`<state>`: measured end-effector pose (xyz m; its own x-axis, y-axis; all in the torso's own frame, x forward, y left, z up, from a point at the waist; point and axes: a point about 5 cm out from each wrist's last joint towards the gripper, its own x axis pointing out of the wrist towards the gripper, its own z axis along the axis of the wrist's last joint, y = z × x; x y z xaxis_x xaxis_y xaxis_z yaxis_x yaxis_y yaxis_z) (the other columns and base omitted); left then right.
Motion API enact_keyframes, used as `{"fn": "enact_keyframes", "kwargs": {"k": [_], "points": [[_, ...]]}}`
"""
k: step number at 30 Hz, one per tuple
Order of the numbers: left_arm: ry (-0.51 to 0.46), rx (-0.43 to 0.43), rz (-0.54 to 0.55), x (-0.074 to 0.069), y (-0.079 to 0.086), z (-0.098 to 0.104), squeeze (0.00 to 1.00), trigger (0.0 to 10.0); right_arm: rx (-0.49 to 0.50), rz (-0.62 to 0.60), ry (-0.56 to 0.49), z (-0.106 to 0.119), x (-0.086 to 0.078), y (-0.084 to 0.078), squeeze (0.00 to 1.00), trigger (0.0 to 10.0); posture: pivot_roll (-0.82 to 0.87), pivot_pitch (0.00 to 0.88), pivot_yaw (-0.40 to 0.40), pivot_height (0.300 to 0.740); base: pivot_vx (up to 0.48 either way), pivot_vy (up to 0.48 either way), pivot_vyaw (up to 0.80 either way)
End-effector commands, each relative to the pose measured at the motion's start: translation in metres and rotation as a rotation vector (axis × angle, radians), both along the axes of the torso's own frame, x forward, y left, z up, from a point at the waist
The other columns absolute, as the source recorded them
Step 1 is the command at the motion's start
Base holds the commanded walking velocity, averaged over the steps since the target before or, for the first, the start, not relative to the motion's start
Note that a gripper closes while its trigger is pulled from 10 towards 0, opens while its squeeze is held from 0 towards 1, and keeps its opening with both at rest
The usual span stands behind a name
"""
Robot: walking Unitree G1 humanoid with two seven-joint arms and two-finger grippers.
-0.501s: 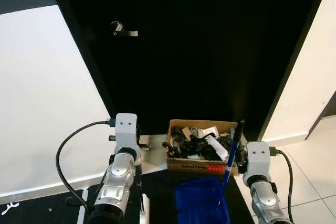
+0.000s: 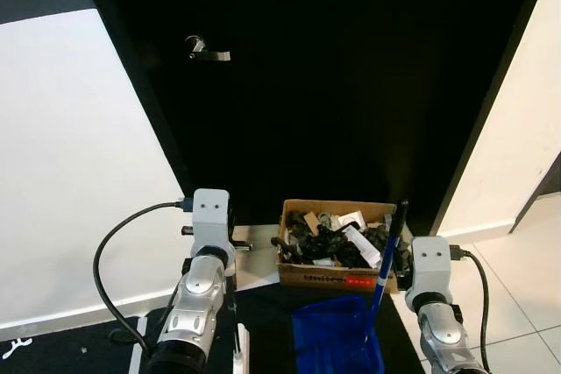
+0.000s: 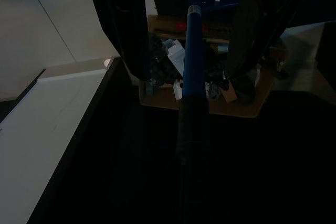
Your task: Sweep floor
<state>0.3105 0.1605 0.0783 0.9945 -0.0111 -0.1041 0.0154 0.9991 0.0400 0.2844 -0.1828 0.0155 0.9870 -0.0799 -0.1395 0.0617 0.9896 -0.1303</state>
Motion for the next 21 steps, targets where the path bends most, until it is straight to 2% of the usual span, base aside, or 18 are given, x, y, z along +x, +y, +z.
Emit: {"fn": "enact_keyframes", "kwargs": {"k": [1,21], "points": [[-0.021,0.006,-0.003,0.0020,-0.0008,0.0052,0.00,10.0,0.012,-0.009,0.028,-0.0051,-0.0030,0.0012,0.00,10.0,-0.01,0.019,0.094,0.740,0.000,0.000,0.00],[-0.020,0.007,-0.002,0.0012,-0.0002,0.0052,0.00,10.0,0.016,-0.015,0.021,-0.0044,-0.0028,0.0013,0.00,10.0,-0.01,0.027,0.098,0.740,0.000,0.000,0.00]]}}
